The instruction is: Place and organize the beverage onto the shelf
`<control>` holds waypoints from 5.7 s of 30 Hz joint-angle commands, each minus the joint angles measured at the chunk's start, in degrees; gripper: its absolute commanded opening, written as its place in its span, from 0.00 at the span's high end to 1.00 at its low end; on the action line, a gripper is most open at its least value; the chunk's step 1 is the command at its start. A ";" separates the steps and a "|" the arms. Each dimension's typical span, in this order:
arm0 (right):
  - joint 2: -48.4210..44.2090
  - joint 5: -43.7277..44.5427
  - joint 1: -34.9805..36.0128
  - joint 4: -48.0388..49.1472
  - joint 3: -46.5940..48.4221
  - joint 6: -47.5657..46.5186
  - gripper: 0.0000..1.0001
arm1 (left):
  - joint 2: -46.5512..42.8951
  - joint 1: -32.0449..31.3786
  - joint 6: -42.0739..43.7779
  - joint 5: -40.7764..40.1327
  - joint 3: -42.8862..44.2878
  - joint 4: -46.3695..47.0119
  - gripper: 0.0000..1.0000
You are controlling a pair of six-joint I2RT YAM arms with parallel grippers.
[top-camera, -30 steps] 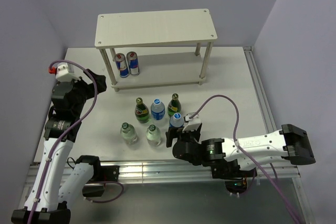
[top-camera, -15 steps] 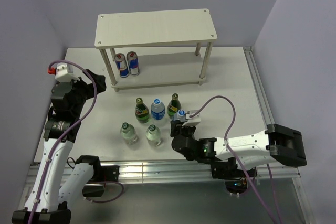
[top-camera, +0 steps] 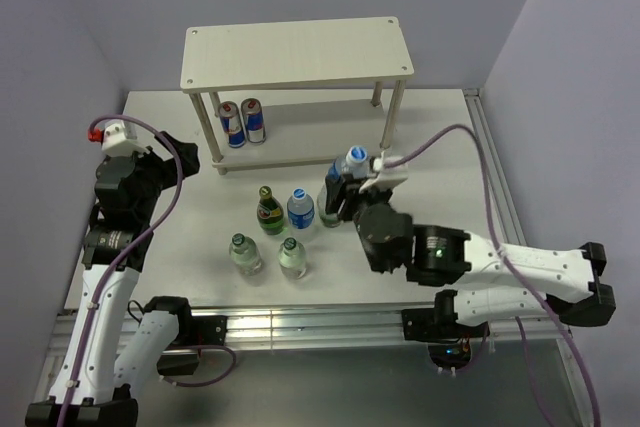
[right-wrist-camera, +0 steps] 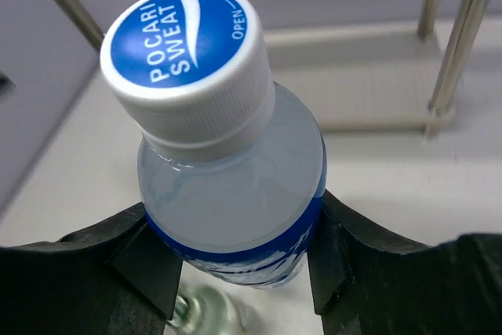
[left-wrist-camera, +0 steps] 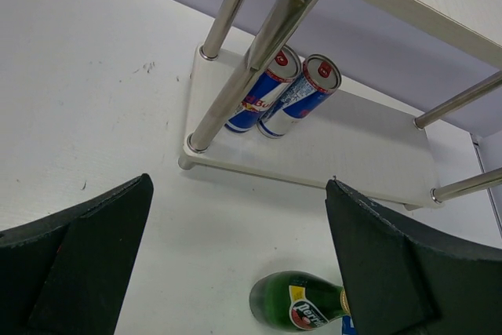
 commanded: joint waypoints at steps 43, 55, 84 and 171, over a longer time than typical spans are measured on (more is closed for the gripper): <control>48.46 -29.12 -47.96 -8.17 82.76 -16.67 1.00 | -2.25 1.44 1.73 0.28 0.30 0.02 0.01; 50.04 -30.96 -49.72 -11.08 79.42 -14.29 0.61 | -1.81 1.97 1.73 0.80 0.30 0.11 0.01; 31.60 -26.58 -45.33 -2.83 46.74 -10.69 0.02 | -1.90 3.02 1.64 0.63 0.30 -0.15 0.01; 27.91 -6.71 -8.58 5.98 0.04 11.64 1.00 | -2.34 3.46 1.64 -0.16 0.30 -0.50 0.01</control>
